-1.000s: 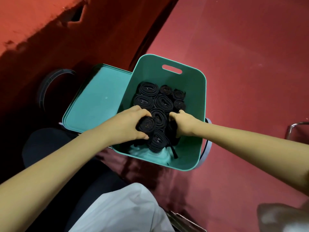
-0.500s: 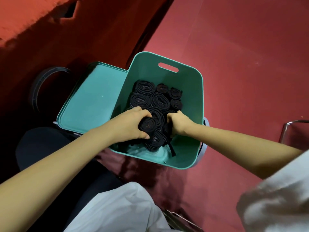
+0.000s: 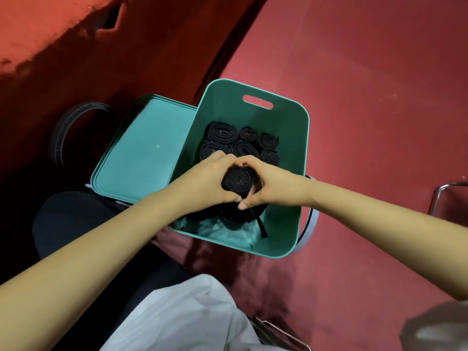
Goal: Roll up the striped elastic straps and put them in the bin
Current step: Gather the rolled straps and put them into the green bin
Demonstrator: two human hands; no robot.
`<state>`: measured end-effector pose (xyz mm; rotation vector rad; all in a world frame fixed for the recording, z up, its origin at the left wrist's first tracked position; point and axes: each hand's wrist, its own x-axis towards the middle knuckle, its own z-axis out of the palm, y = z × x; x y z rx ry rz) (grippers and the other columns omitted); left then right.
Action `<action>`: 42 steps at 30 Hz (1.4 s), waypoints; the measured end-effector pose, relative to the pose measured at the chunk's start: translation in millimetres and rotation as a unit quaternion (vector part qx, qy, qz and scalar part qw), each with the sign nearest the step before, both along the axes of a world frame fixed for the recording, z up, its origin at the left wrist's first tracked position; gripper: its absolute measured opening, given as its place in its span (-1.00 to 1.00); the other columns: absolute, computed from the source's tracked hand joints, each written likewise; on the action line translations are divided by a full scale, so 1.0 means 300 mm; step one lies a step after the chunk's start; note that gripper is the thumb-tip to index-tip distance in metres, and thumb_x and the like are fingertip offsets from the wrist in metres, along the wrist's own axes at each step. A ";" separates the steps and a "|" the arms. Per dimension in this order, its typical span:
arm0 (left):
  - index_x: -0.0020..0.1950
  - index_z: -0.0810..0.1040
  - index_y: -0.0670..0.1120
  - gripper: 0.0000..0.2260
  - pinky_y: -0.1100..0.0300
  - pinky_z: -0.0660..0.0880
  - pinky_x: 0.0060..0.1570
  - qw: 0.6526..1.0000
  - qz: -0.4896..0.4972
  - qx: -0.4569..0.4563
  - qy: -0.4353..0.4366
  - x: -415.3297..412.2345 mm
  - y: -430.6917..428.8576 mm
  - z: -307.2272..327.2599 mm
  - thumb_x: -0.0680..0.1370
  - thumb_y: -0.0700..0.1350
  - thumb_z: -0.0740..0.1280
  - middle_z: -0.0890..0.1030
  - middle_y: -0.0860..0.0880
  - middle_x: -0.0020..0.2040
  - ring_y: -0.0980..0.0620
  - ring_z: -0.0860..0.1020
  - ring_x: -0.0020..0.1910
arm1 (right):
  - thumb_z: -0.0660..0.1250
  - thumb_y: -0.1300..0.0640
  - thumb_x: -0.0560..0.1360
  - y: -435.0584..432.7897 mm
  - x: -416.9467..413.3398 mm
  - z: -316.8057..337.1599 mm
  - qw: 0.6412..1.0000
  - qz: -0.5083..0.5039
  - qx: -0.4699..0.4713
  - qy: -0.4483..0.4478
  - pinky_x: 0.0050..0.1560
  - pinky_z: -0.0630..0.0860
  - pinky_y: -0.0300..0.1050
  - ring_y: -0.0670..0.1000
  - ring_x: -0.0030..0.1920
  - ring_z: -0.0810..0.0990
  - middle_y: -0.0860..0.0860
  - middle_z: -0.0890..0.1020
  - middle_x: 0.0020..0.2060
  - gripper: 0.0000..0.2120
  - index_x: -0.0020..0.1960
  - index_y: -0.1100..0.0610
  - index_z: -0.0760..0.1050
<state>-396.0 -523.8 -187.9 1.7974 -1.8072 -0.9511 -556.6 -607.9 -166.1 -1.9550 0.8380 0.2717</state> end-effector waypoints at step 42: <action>0.31 0.39 0.23 -0.60 0.39 0.38 0.10 0.999 0.050 0.005 0.020 0.294 0.224 0.003 0.49 0.11 0.37 0.43 0.17 0.13 0.27 0.43 0.09 | 0.50 0.09 0.35 0.126 0.147 -0.285 0.956 0.244 -0.162 0.003 0.18 0.39 0.04 0.07 0.09 0.38 0.05 0.39 0.02 -0.50 0.27 0.02 0.50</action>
